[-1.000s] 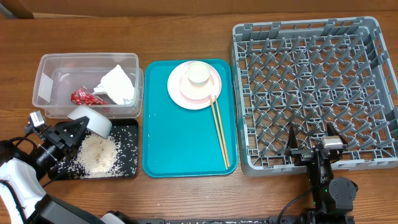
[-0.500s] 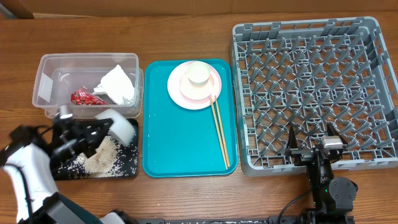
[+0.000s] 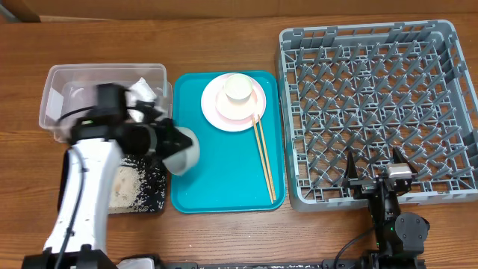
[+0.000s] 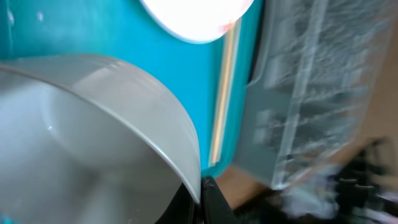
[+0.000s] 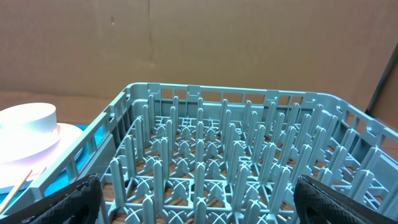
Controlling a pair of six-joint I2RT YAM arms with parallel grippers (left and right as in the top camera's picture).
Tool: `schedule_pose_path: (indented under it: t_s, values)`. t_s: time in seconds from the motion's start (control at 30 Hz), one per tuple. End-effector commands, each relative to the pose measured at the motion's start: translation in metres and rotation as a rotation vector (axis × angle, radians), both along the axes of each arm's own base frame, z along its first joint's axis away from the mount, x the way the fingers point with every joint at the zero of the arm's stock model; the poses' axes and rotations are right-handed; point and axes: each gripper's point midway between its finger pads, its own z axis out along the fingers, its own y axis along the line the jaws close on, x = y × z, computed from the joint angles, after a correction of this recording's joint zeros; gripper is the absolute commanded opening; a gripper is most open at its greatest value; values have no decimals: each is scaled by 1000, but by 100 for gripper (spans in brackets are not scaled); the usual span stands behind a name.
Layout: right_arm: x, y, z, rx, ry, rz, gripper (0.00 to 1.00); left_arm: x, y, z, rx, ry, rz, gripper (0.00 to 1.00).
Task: Sort waste into correct bins and load items into the dishwasher
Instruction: 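Carry the emptied white bowl right and set it on the teal tray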
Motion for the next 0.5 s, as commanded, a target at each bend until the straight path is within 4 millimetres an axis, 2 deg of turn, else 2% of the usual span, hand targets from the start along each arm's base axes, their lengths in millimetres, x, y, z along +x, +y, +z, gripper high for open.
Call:
schedule_pose_path:
  t_s: [0.0, 0.17, 0.37, 0.47]
  values:
    - [0, 1, -1, -1, -5, 6, 100, -2, 1, -18, 289, 22, 45, 4]
    - [0, 1, -2, 0, -5, 6, 100, -16, -23, -35, 514, 6, -30, 4]
    - [0, 1, -1, -1, -5, 6, 100, -19, -51, -59, 629, -15, -101, 4]
    - [0, 1, -2, 0, -5, 6, 100, -16, -54, -72, 655, -4, -118, 4]
